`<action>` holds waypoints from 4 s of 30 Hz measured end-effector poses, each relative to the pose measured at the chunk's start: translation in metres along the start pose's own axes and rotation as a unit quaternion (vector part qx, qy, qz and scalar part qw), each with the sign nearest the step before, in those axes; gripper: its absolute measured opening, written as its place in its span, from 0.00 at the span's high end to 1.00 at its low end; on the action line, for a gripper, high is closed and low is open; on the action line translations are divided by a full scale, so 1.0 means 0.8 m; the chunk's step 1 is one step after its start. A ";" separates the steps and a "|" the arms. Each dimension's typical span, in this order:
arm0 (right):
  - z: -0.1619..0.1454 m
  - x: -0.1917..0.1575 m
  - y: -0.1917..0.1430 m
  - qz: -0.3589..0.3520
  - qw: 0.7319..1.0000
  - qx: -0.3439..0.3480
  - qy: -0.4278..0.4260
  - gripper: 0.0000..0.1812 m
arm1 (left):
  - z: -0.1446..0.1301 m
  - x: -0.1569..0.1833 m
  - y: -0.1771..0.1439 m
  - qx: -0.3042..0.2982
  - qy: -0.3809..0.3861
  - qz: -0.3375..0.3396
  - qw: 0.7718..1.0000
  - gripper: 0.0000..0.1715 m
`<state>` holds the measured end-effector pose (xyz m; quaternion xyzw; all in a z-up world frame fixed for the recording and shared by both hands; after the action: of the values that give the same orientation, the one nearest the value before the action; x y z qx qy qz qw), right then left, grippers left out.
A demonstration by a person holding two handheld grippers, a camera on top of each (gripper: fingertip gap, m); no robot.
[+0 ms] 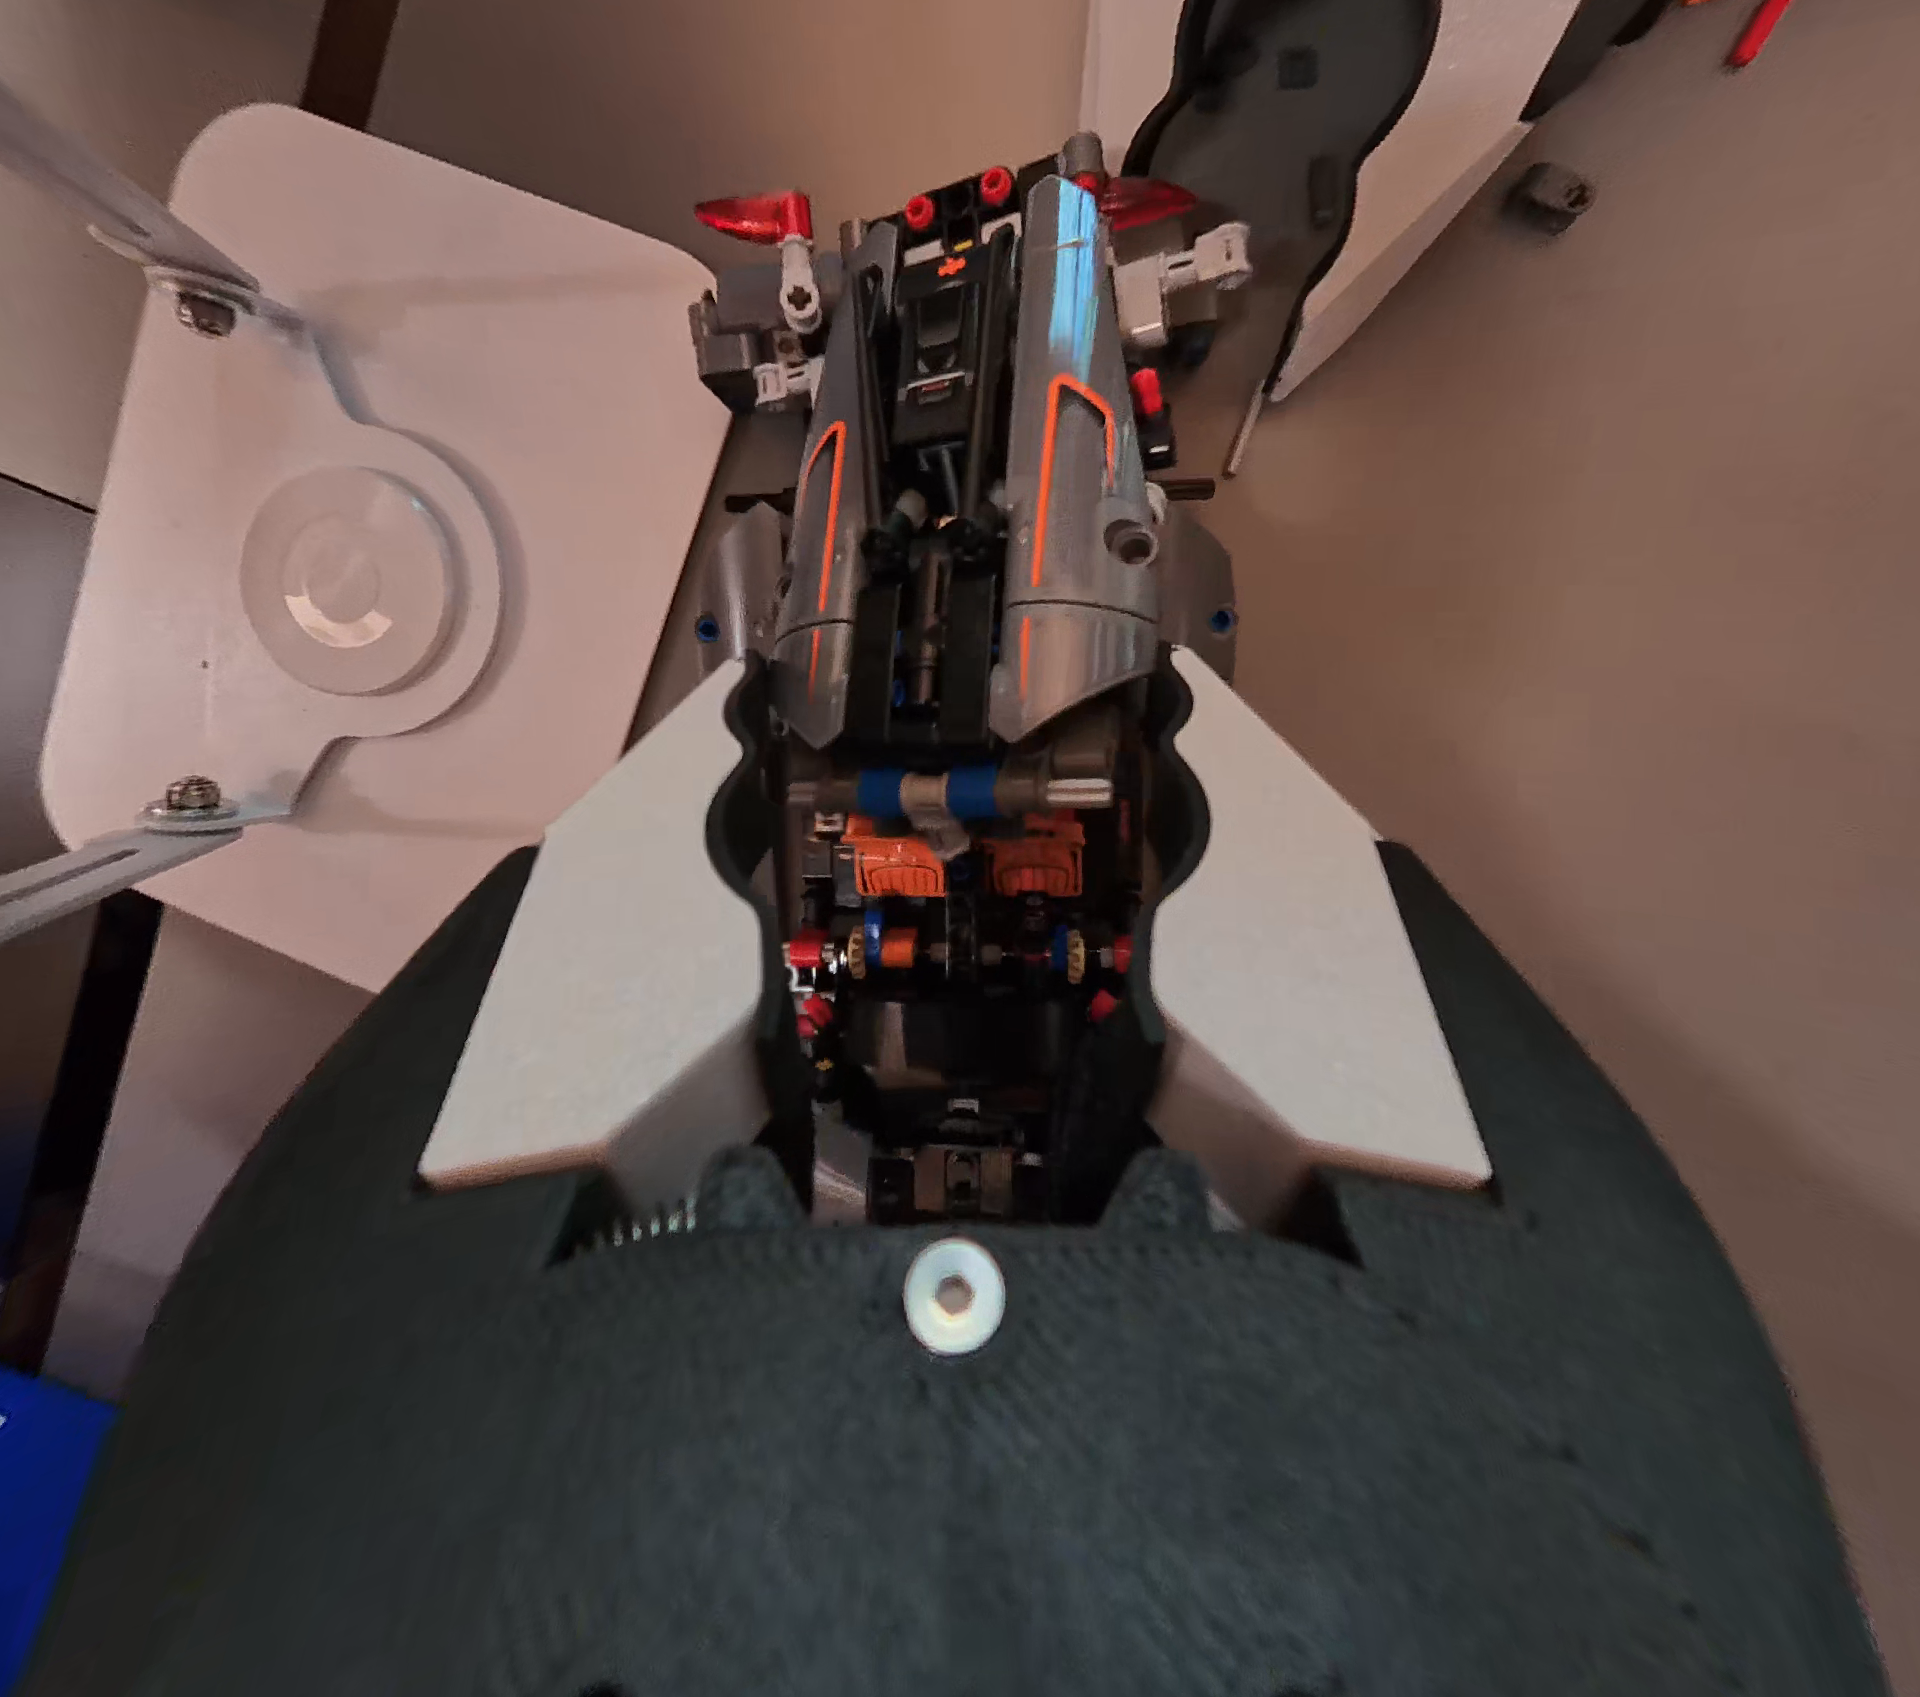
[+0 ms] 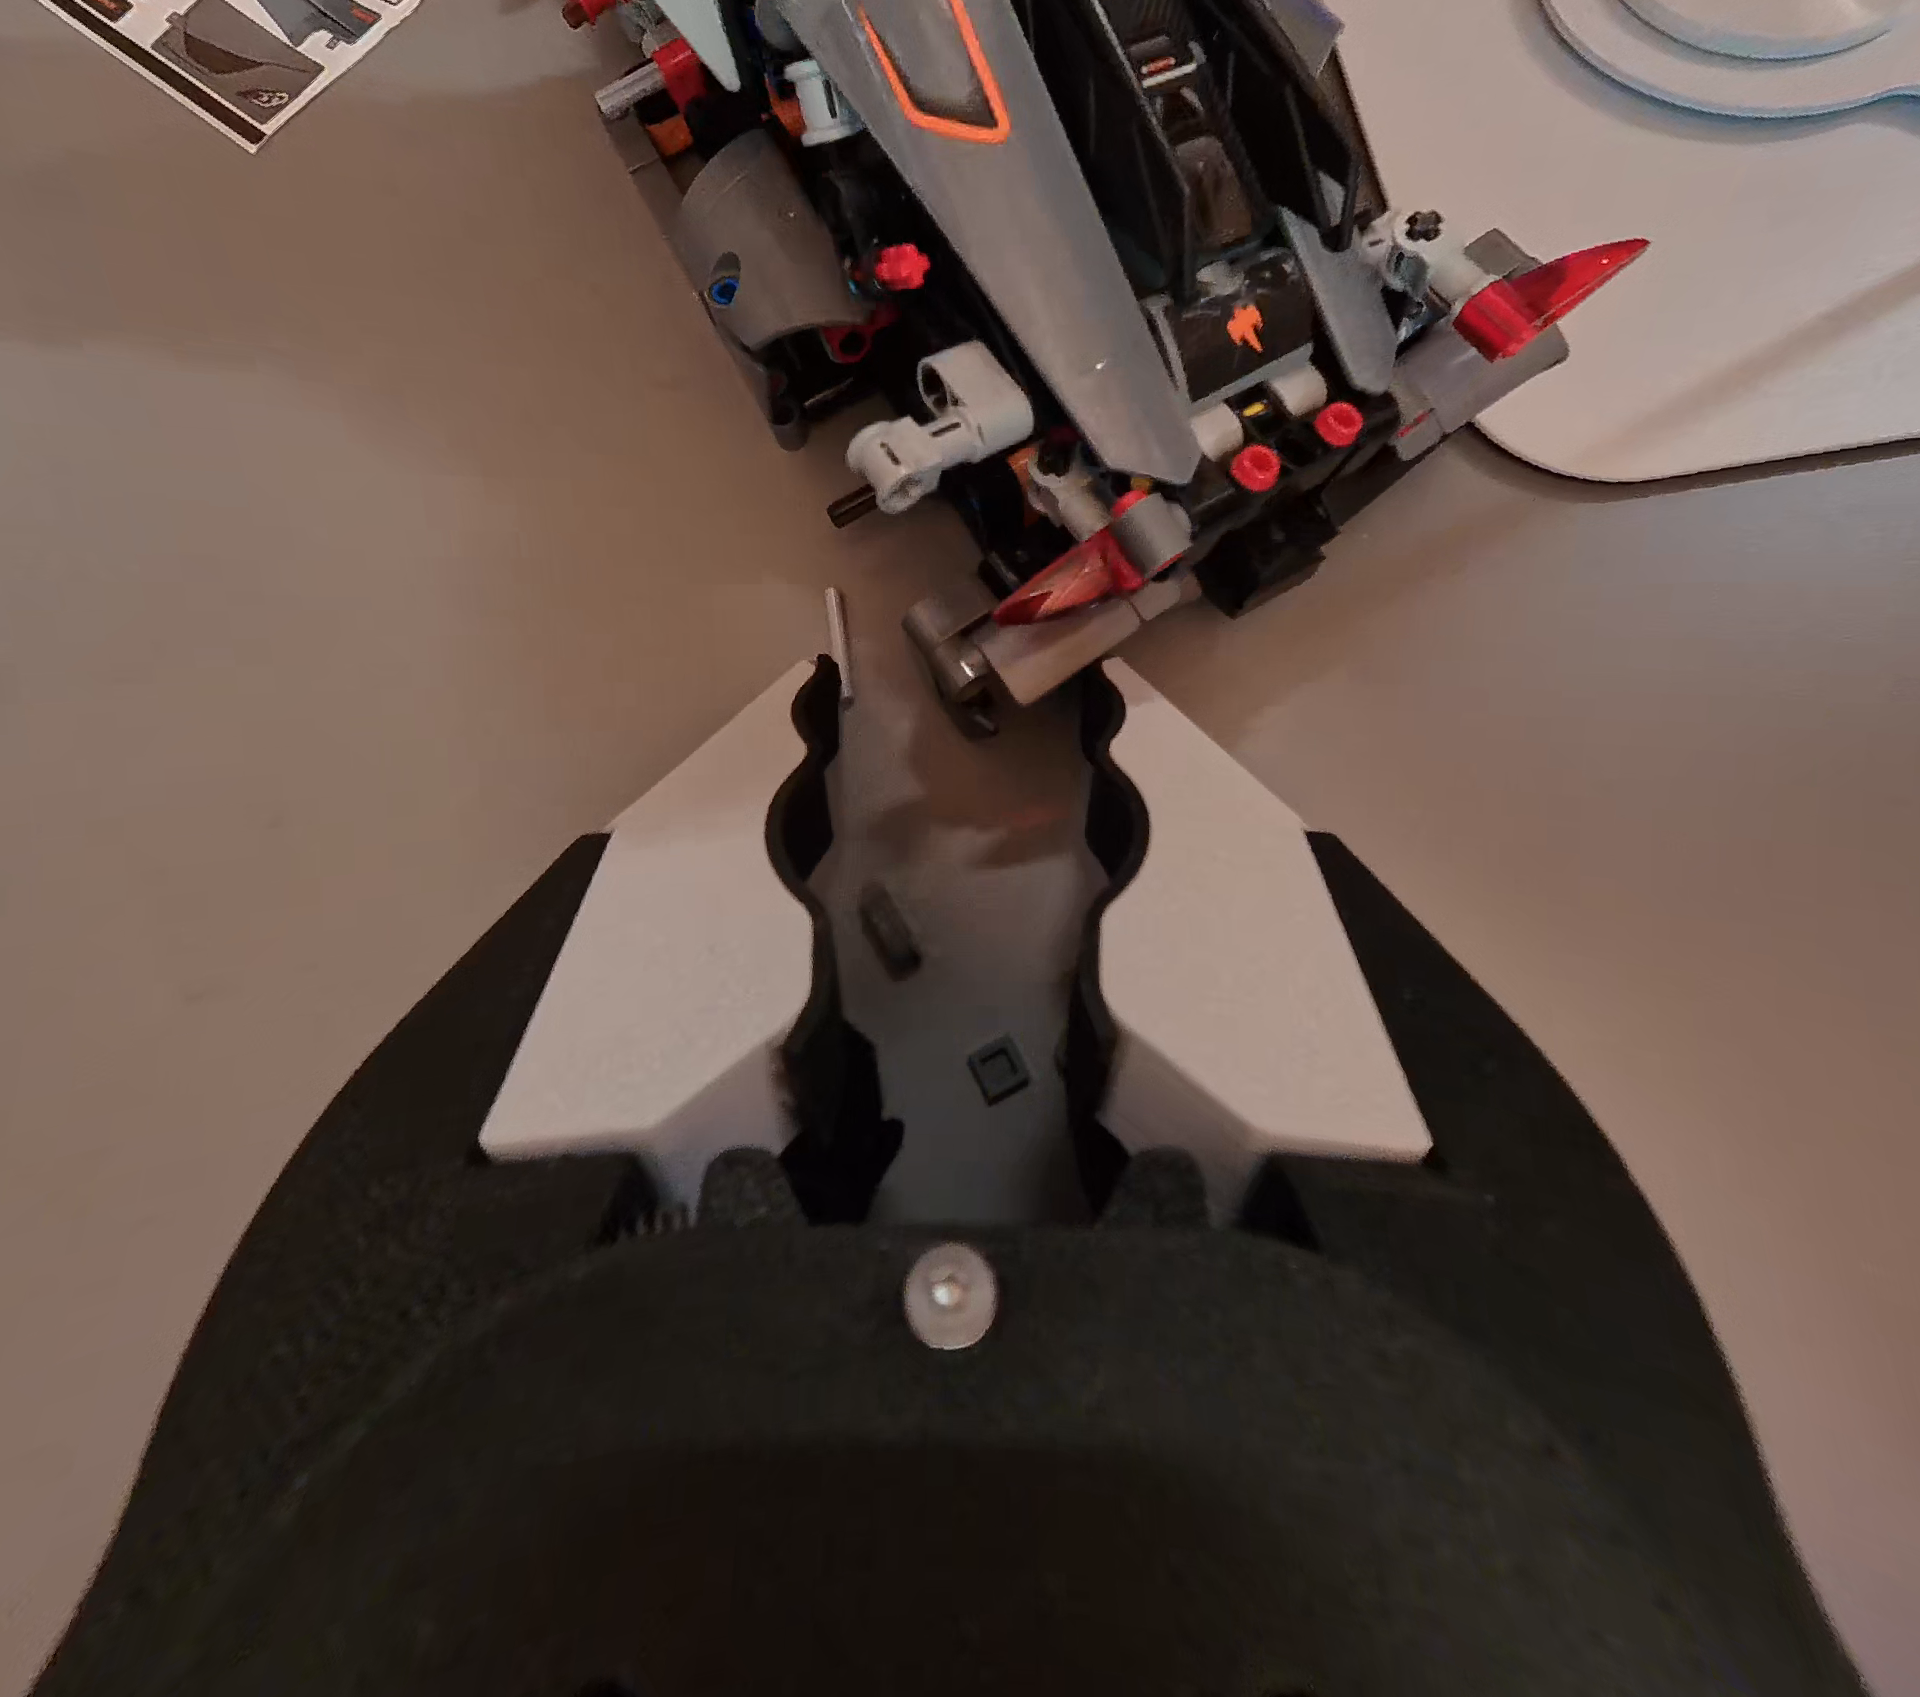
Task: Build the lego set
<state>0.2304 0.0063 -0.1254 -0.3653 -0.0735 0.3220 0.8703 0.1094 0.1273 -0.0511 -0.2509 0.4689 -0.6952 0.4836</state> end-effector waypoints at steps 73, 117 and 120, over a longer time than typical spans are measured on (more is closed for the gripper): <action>0.005 0.012 -0.020 0.065 0.993 0.072 0.060 0.71 | 0.033 -0.007 0.009 0.003 -0.030 -0.030 0.999 0.59; 0.031 0.055 -0.029 0.069 0.950 0.154 0.261 0.82 | -0.041 -0.021 0.010 0.143 -0.032 -0.070 0.987 0.64; 0.030 0.057 -0.029 0.065 0.944 0.164 0.278 0.83 | -0.041 -0.021 0.012 0.154 -0.027 -0.067 0.985 0.63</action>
<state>0.2688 0.0361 -0.0967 -0.2963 0.2487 0.2712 0.8814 0.0944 0.1552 -0.0720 -0.2224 0.3251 -0.7831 0.4813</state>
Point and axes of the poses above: each gripper's, where its closed fingertips meet, y out along the fingers, z out of its top, x = y × z across the jaws, the point moved 8 cm from there along -y, back along the fingers, and after that the axes turned 2 degrees about -x, right-handed, at the moved point
